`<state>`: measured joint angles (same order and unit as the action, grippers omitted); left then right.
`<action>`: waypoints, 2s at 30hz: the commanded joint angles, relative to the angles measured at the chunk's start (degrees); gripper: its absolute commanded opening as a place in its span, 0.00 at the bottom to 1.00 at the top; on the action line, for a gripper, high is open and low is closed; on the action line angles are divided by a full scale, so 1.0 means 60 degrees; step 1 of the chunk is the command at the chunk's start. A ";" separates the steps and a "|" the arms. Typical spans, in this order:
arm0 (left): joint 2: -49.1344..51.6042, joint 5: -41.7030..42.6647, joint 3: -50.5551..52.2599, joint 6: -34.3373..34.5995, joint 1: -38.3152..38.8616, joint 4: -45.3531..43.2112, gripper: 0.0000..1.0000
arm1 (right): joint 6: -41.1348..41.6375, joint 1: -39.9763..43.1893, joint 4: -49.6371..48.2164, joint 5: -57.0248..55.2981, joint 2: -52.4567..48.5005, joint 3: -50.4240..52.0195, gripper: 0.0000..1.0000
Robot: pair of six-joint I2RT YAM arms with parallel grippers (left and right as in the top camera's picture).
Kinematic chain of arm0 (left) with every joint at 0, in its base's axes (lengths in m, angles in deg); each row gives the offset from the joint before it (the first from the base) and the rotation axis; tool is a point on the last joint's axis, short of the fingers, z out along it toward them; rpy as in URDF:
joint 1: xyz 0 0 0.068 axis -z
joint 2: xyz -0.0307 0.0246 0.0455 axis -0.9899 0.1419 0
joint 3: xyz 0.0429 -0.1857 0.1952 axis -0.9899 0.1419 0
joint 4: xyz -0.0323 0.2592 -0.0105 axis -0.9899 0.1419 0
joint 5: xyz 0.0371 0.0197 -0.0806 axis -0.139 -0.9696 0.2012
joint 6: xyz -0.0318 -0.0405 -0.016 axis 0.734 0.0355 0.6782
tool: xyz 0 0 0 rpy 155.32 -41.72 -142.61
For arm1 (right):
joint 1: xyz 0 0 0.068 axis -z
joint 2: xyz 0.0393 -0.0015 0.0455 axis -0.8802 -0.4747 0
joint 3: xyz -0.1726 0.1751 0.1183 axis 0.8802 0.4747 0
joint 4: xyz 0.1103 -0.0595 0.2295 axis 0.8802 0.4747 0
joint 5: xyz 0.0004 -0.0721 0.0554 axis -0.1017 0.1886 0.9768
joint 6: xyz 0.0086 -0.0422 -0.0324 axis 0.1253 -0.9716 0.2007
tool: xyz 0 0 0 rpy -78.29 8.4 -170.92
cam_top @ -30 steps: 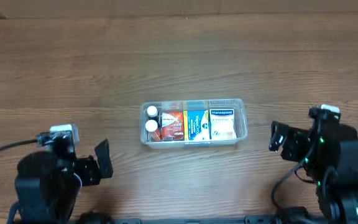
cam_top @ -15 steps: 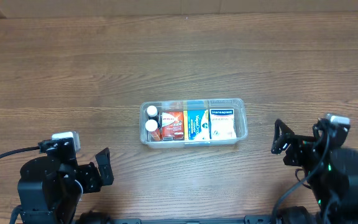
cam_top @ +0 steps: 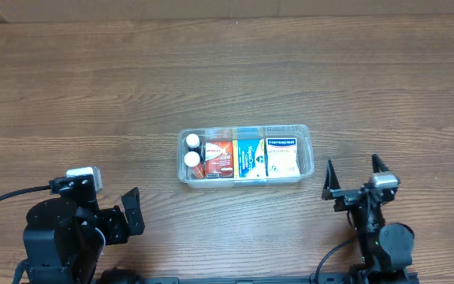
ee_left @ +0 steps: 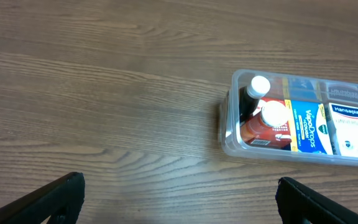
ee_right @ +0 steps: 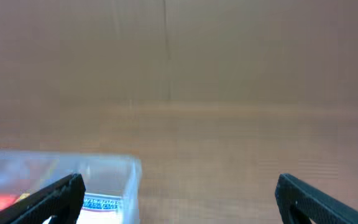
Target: Pack container
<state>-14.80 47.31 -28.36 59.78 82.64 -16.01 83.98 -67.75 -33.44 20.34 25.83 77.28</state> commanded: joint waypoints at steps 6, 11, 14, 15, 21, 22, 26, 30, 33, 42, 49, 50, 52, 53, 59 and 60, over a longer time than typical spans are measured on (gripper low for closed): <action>-0.0062 0.0066 0.0022 0.0175 0.0076 0.0011 1.00 | -0.0168 -0.0047 -0.0175 0.0058 0.0102 0.0095 1.00; -0.0062 0.0066 0.0022 0.0175 0.0076 0.0047 1.00 | -0.0168 -0.0047 -0.0175 0.0058 0.0102 0.0095 1.00; -0.0062 0.0066 0.0022 0.0175 0.0076 0.0069 1.00 | -0.0168 -0.0047 -0.0175 0.0062 0.0102 0.0095 1.00; -0.0062 0.0066 0.0022 0.0175 0.0076 0.0069 1.00 | -0.0168 -0.0047 -0.0175 0.0058 0.0102 0.0095 1.00; -0.1166 -0.0783 0.1472 -0.0805 0.0040 -0.1024 1.00 | -0.0168 -0.0047 -0.0175 0.0058 0.0102 0.0095 1.00; -0.1705 -0.0794 0.2251 -0.0812 0.0040 -0.1701 1.00 | -0.0168 -0.0047 -0.0175 0.0058 0.0102 0.0095 1.00; -0.4116 -0.0783 0.6193 -0.0794 0.0040 -0.5756 1.00 | -0.0168 -0.0047 -0.0175 0.0058 0.0102 0.0095 1.00; -0.5439 -0.0860 0.8950 -0.0805 -0.0015 -1.0517 1.00 | -0.0164 -0.0047 -0.0175 0.0058 0.0102 0.0095 1.00; -0.5453 -0.0965 0.9941 -0.0798 -0.0102 -1.1934 1.00 | -0.0168 -0.0047 -0.0175 0.0058 0.0102 0.0095 1.00; -0.5439 -0.0678 0.9938 -0.0616 -0.0131 -1.0885 1.00 | -0.0168 -0.0047 -0.0175 0.0058 0.0102 0.0095 1.00; -0.5435 -0.0678 0.9938 -0.0616 -0.0131 -1.0885 1.00 | -0.0168 -0.0047 -0.0175 0.0058 0.0102 0.0095 1.00; -0.5435 -0.0678 0.9938 -0.0616 -0.0131 -1.0888 1.00 | -0.0168 -0.0047 -0.0175 0.0058 0.0102 0.0095 1.00; -0.5435 -0.0678 0.9938 -0.0616 -0.0131 -1.0885 1.00 | -0.0168 -0.0047 -0.0175 0.0058 0.0102 0.0095 1.00; -0.5439 -0.0678 0.9938 -0.0616 -0.0131 -1.0885 1.00 | -0.0168 -0.0047 -0.0175 0.0058 0.0102 0.0095 1.00; -0.5435 -0.0678 0.9938 -0.0616 -0.0131 -1.0885 1.00 | -0.0168 -0.0047 -0.0175 0.0058 0.0102 0.0095 1.00; -0.5435 -0.0678 0.9938 -0.0616 -0.0131 -1.0885 1.00 | -0.0168 -0.0047 -0.0175 0.0058 0.0102 0.0095 1.00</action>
<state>-46.84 42.74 31.07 55.91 82.47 -81.16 83.21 -67.75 -34.16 20.36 25.99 77.28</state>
